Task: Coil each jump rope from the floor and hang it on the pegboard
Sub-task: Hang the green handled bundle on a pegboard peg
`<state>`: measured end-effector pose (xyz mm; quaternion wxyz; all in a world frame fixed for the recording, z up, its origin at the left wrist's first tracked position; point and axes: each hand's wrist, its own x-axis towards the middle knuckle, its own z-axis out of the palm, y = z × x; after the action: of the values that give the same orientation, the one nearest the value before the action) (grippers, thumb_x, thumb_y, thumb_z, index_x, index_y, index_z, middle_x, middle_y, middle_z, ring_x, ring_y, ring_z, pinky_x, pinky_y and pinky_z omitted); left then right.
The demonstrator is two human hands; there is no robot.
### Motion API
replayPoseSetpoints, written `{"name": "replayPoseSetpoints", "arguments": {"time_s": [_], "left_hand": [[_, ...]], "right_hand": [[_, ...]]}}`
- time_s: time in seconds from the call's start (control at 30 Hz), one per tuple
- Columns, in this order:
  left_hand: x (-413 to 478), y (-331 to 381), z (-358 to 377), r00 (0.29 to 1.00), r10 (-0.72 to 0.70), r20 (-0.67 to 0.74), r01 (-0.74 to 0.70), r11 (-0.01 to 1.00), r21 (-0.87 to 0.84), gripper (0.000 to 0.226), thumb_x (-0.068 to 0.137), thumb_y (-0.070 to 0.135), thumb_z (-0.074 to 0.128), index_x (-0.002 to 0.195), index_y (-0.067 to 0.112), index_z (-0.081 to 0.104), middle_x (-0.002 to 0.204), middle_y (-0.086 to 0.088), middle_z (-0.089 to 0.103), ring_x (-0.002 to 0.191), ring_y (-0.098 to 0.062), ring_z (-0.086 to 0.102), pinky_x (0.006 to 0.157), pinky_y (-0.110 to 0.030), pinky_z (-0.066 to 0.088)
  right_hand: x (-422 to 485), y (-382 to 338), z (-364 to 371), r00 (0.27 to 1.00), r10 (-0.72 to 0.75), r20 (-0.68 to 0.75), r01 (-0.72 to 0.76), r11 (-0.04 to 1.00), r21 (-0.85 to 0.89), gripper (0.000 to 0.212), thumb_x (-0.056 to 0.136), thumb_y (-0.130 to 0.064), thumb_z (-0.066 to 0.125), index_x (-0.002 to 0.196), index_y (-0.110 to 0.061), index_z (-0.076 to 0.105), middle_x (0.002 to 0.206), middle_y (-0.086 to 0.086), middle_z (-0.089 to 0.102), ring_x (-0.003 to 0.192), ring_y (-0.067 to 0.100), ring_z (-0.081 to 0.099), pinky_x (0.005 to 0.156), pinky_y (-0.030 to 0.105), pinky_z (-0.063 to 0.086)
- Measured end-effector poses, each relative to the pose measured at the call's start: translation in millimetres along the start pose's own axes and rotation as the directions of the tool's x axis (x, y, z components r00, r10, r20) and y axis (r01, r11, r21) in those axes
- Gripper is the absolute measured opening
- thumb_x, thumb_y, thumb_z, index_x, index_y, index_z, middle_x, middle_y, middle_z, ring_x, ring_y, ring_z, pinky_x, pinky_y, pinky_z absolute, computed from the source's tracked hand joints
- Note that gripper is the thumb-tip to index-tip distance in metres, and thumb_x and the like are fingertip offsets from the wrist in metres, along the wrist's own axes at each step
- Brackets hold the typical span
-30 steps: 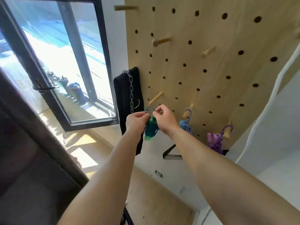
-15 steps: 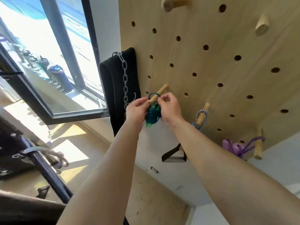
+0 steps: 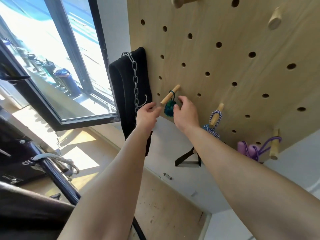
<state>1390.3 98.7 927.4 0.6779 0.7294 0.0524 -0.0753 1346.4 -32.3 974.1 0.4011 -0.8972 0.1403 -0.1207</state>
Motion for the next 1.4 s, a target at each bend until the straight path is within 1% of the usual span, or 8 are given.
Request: {"name": "replayPoseSetpoints", "arguments": {"time_s": [0.1,0.27,0.43,0.57,0.8,1.0,1.17,1.4], "left_hand": [[-27.1,0.0,-15.0,0.999,0.020,-0.026,-0.015,0.983,0.182,0.046,0.093,0.032,0.066,0.136,0.019,0.059,0.117,0.001,0.070,0.103,-0.014,0.067,0.090,-0.031,0.052],[-89.6,13.3,-32.4,0.999,0.050,0.005,-0.047,0.894,0.446,0.053,0.088,0.045,0.068,0.135,0.021,0.060,0.123,0.006,0.068,0.112,-0.015,0.062,0.094,-0.030,0.046],[-178.5,36.3,-33.2,0.994,0.082,0.073,-0.110,0.777,0.620,0.060,0.088,0.051,0.066,0.140,0.023,0.055,0.133,0.003,0.063,0.121,-0.019,0.058,0.100,-0.035,0.043],[-269.0,51.4,-26.1,0.979,0.154,0.132,-0.201,0.656,0.727,0.062,0.090,0.050,0.063,0.144,0.021,0.050,0.138,-0.001,0.059,0.124,-0.023,0.056,0.096,-0.033,0.042],[-436.1,27.7,-17.0,0.967,0.191,0.169,-0.250,0.577,0.778,0.059,0.089,0.051,0.062,0.139,0.020,0.055,0.135,-0.004,0.062,0.121,-0.025,0.057,0.097,-0.037,0.047],[-569.1,22.5,-21.7,0.957,0.191,0.217,-0.288,0.556,0.780,0.061,0.091,0.049,0.062,0.144,0.022,0.048,0.142,-0.002,0.055,0.127,-0.023,0.053,0.101,-0.040,0.046],[-651.4,23.2,-26.1,0.953,0.197,0.229,-0.299,0.516,0.803,0.061,0.093,0.049,0.061,0.145,0.021,0.046,0.143,-0.002,0.055,0.127,-0.024,0.054,0.102,-0.040,0.046],[-773.8,-14.4,-20.7,0.959,0.140,0.245,-0.281,0.563,0.777,0.060,0.092,0.048,0.061,0.145,0.022,0.047,0.144,-0.001,0.054,0.126,-0.022,0.053,0.103,-0.041,0.047]], "right_hand": [[-23.3,-6.6,-13.8,0.996,0.003,0.093,0.008,0.993,-0.116,0.049,0.101,-0.021,0.050,0.148,-0.013,0.039,0.150,0.008,0.044,0.137,0.026,0.042,0.110,0.038,0.036],[-80.2,-16.2,-50.0,0.970,-0.023,0.243,0.103,0.941,-0.323,0.049,0.098,-0.022,0.050,0.145,-0.012,0.041,0.145,0.012,0.045,0.133,0.032,0.043,0.108,0.045,0.040],[-157.1,-15.4,-101.8,0.960,-0.036,0.277,0.165,0.874,-0.457,0.050,0.097,-0.027,0.047,0.145,-0.016,0.042,0.143,0.011,0.044,0.131,0.033,0.042,0.104,0.046,0.042],[-230.9,-6.0,-147.9,0.967,-0.052,0.250,0.177,0.842,-0.509,0.045,0.094,-0.030,0.050,0.137,-0.015,0.048,0.137,0.012,0.047,0.126,0.034,0.045,0.101,0.045,0.043],[-389.2,27.0,-206.9,0.976,-0.091,0.200,0.188,0.818,-0.544,0.044,0.094,-0.029,0.054,0.136,-0.017,0.050,0.133,0.011,0.050,0.121,0.032,0.050,0.099,0.047,0.047],[-499.2,40.3,-257.7,0.965,-0.039,0.258,0.192,0.776,-0.601,0.044,0.093,-0.026,0.050,0.136,-0.016,0.049,0.139,0.012,0.045,0.122,0.033,0.046,0.095,0.046,0.047],[-572.6,33.8,-289.7,0.964,-0.057,0.258,0.198,0.803,-0.562,0.044,0.094,-0.027,0.050,0.136,-0.015,0.050,0.138,0.012,0.047,0.122,0.033,0.047,0.098,0.047,0.046],[-691.3,56.4,-310.3,0.957,-0.053,0.284,0.204,0.821,-0.533,0.048,0.095,-0.032,0.053,0.139,-0.016,0.049,0.139,0.011,0.046,0.125,0.033,0.047,0.101,0.047,0.045]]}}
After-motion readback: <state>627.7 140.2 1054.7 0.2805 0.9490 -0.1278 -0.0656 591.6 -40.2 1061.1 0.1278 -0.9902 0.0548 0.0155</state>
